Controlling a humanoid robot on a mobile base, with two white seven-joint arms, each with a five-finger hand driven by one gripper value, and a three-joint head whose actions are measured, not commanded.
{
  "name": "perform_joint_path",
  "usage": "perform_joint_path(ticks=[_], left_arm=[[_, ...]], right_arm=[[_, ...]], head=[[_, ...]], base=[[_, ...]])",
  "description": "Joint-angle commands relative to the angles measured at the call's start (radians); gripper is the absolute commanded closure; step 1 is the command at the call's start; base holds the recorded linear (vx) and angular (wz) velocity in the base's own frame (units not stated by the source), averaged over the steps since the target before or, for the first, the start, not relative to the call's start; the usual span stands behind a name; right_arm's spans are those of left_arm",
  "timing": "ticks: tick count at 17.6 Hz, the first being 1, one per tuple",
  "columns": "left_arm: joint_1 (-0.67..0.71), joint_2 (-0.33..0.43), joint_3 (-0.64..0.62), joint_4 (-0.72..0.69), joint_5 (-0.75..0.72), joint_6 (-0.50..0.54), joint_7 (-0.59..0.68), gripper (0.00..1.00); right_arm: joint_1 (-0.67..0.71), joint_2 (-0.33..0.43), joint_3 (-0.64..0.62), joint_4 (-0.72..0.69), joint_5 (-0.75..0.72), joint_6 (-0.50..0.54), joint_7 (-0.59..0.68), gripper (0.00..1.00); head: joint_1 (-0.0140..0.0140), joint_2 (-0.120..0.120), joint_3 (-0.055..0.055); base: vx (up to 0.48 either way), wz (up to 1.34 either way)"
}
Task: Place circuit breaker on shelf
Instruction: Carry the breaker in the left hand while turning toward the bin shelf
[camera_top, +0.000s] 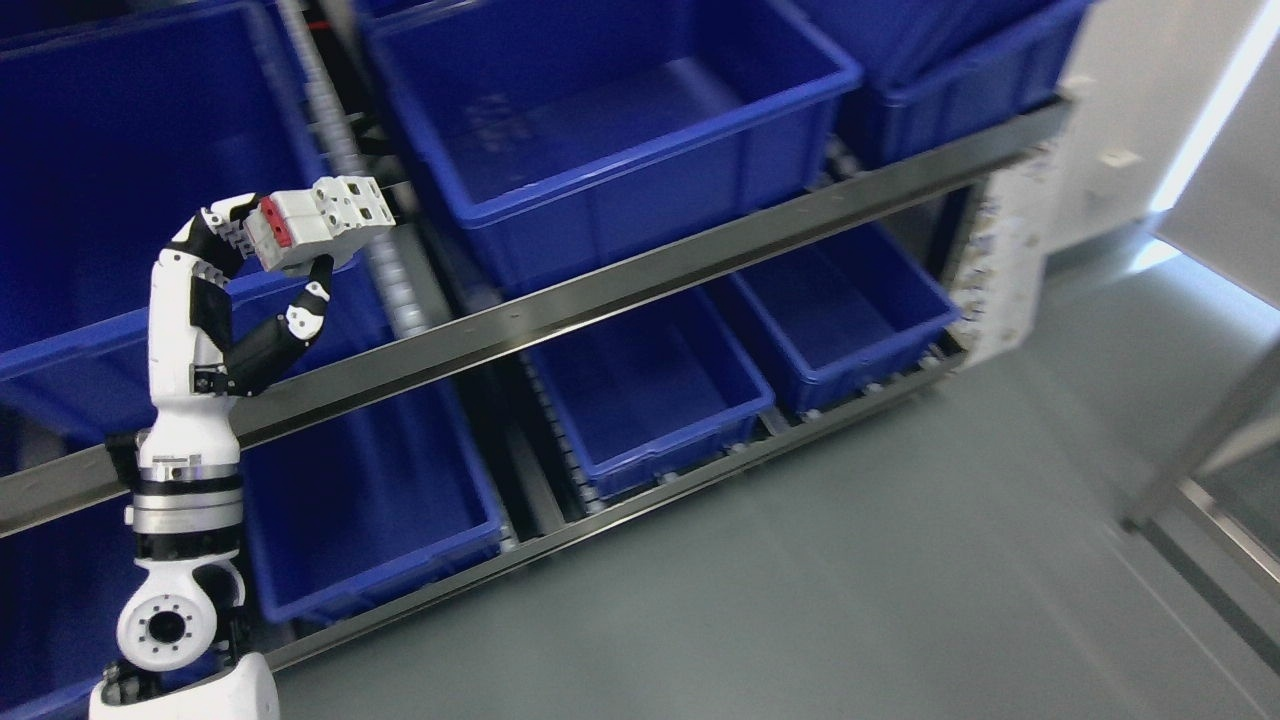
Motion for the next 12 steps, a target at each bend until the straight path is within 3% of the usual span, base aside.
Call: perform_joint_path(ticks=[1, 5, 8, 12], left_arm=[[-0.12, 0.017, -0.116, 0.002, -0.002, 0.033, 0.015, 0.9], [-0.158, 0.017, -0.138, 0.086, -0.034, 0.08, 0.012, 0.9], [-0.29, 0.017, -0.126, 0.271, -0.119, 0.135, 0.002, 0.9], [-0.497, 0.174, -0.182, 0.549, -0.258, 0.144, -0.017, 0.9]], right_arm=[[0.0, -0.017, 0.02, 0.0, 0.0, -0.014, -0.001, 0.0], [0.0, -0.017, 0.02, 0.0, 0.0, -0.014, -0.003, 0.0], [0.0, -0.017, 0.02, 0.0, 0.0, -0.014, -0.003, 0.0], [0.0, -0.017, 0.02, 0.0, 0.0, -0.014, -0.003, 0.0]], head=[[0.0, 0.0, 0.0], [0.0, 0.0, 0.0], [0.0, 0.0, 0.0], [0.0, 0.0, 0.0]], base=[[0.049, 1.18], [0.098, 0.88], [0.149, 0.48], [0.193, 0.19]])
